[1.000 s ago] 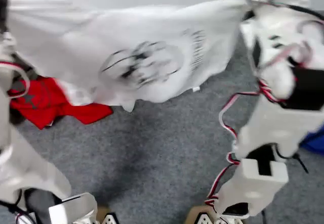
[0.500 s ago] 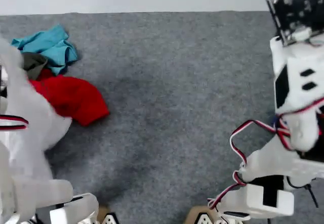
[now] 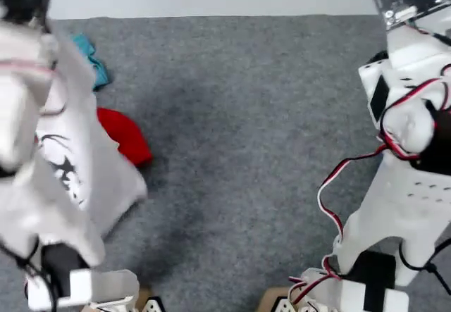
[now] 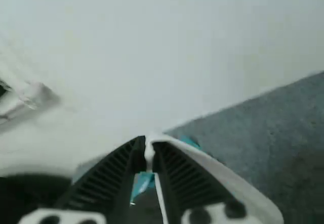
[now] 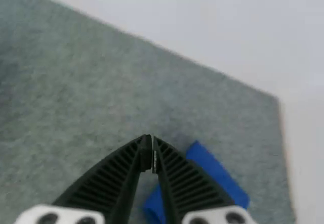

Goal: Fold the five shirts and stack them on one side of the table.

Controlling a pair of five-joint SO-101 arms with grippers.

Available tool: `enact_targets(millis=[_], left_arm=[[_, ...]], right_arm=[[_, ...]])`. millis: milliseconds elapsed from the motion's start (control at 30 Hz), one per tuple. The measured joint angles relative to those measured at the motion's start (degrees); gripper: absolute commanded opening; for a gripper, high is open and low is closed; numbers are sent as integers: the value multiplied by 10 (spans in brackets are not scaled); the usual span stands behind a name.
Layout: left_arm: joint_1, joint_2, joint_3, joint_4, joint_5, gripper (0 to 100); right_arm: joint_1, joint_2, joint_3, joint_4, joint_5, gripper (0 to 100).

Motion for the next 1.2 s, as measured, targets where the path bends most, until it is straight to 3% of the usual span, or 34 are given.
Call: enact_targets(millis=[200,400,667,900,1100,1200], left_arm=[[-31,125,48,-31,-17,5],[-119,238,48,-34,-42,5],[-243,319,49,-38,-135,5],[-337,353,49,-79,-175,5],[-390,384,50,-85,-181,4],[-397,401,50,-85,-181,4]], right_arm=[[-62,-40,121,0,-4,9],[-178,-46,282,-7,-50,9],[-342,-38,488,-173,-104,9],[-442,95,493,-215,-127,9],[-520,240,363,-219,-131,20],[-551,318,280,-219,-143,88]])
